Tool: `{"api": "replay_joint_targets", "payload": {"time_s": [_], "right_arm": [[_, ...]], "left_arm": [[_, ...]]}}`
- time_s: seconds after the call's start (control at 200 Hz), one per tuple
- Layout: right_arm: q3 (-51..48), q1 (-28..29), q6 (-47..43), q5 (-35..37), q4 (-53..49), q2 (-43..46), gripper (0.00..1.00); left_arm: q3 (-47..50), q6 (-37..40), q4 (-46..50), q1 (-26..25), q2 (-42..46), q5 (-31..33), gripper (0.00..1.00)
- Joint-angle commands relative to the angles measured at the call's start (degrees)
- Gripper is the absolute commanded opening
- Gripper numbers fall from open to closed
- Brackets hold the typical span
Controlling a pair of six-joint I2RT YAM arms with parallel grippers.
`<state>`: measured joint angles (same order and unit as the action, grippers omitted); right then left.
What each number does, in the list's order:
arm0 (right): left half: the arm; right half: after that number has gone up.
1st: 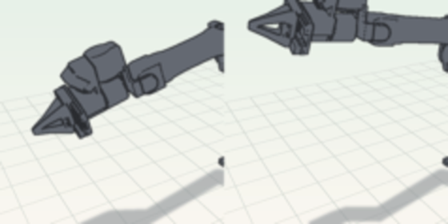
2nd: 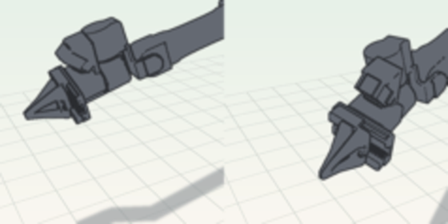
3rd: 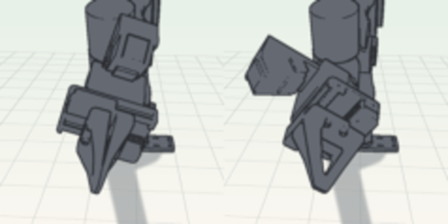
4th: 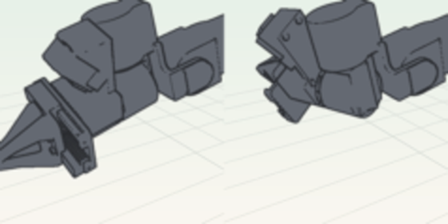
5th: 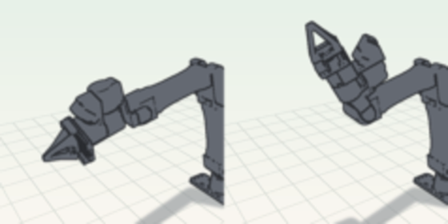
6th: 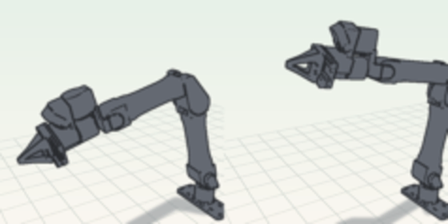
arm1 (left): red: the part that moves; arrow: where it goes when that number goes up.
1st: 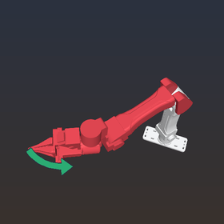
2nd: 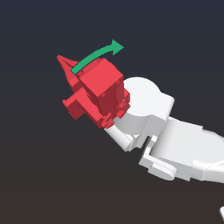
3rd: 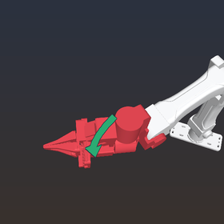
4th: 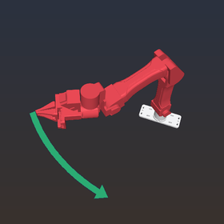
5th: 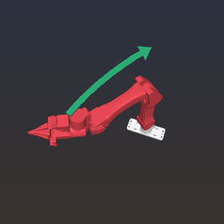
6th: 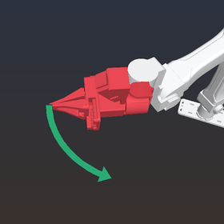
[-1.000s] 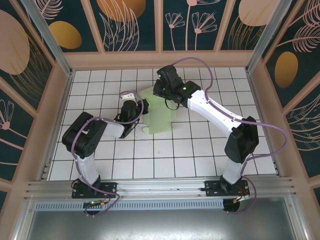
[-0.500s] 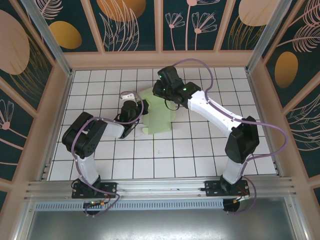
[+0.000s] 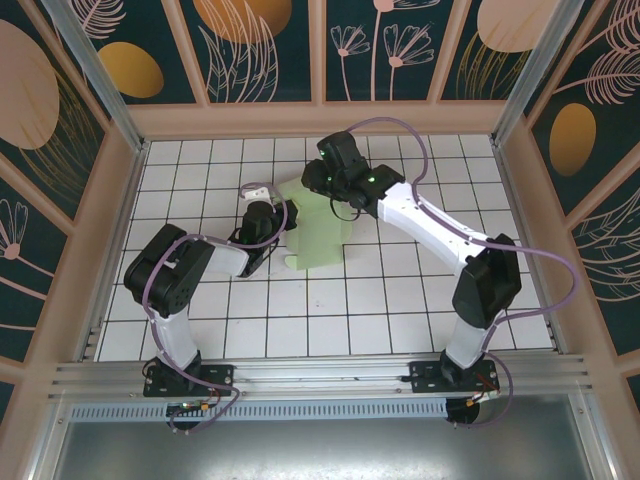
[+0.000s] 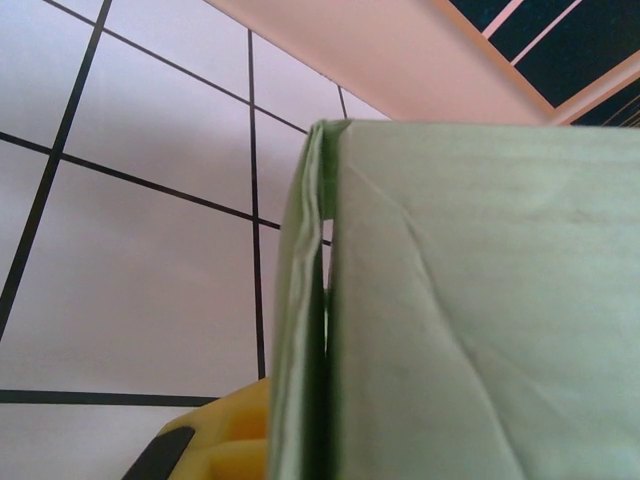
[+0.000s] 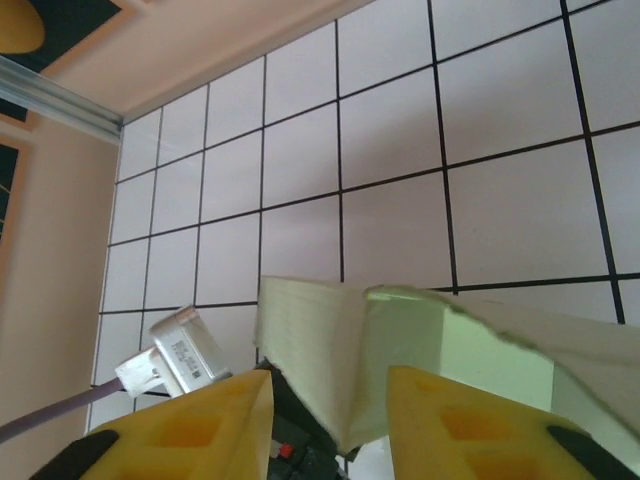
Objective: Fold the paper box
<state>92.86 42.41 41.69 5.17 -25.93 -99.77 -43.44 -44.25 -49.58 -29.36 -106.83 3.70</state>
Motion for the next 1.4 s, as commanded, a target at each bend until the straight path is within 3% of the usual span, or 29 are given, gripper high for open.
{"api": "replay_joint_targets", "payload": {"time_s": [0.0, 0.11, 0.255, 0.315, 0.4, 0.54, 0.666, 0.826, 1.016, 1.161, 1.396], "right_arm": [[-0.13, 2.41, -3.34, 5.25, -0.28, 5.2, 0.45], [-1.78, 3.63, -6.14, 9.15, -0.51, 8.94, 0.54], [-6.64, 2.98, -11.29, 16.43, 1.06, 15.82, 0.55], [-8.93, 0.61, -11.9, 16.32, 1.3, 18.57, 0.57], [-13.52, -6.6, -10.95, 9.34, 2.55, 22.59, 0.58], [-21.33, -19.57, -11.05, -10.11, 7.23, 26.04, 0.55], [-23.12, -23.98, -14.19, -19.17, 7.68, 24.38, 0.51], [-23.3, -22.5, -19.63, -25.42, 7.98, 22.26, 0.49], [-21.58, -16.82, -25.97, -24.83, 5.26, 20.03, 0.49], [-19.78, -11.77, -30.86, -19.08, 2.78, 19.08, 0.48], [-19.14, -8.59, -34.39, -9.03, 1.52, 19.27, 0.47]], "left_arm": [[-1.86, -1.54, 2.88, -0.15, 0.02, -0.2, 0.0], [-2.27, -2.07, 3.59, -0.13, 0.08, -1.03, 0.0], [-3.05, -0.89, 5.32, -0.12, 0.45, -4.16, 0.0], [-3.12, -0.1, 6.14, -0.16, 1.14, -5.57, 0.0], [-3.05, 2.16, 7.89, -0.17, 2.48, -7.57, 0.0], [-4.14, 6.38, 11.15, -0.16, 4.37, -11.41, 0.0], [-4.71, 7.89, 12.18, -0.12, 5.39, -14.07, 0.0], [-6.11, 7.32, 13.66, -0.16, 5.06, -16.29, 0.0], [-7.09, 4.99, 13.06, -0.1, 3.55, -17.75, 0.0], [-7.7, 4.21, 13.15, -0.13, 3.03, -18.48, 0.0], [-7.71, 4.16, 14.07, -0.11, 3.39, -18.47, 0.0]]}}
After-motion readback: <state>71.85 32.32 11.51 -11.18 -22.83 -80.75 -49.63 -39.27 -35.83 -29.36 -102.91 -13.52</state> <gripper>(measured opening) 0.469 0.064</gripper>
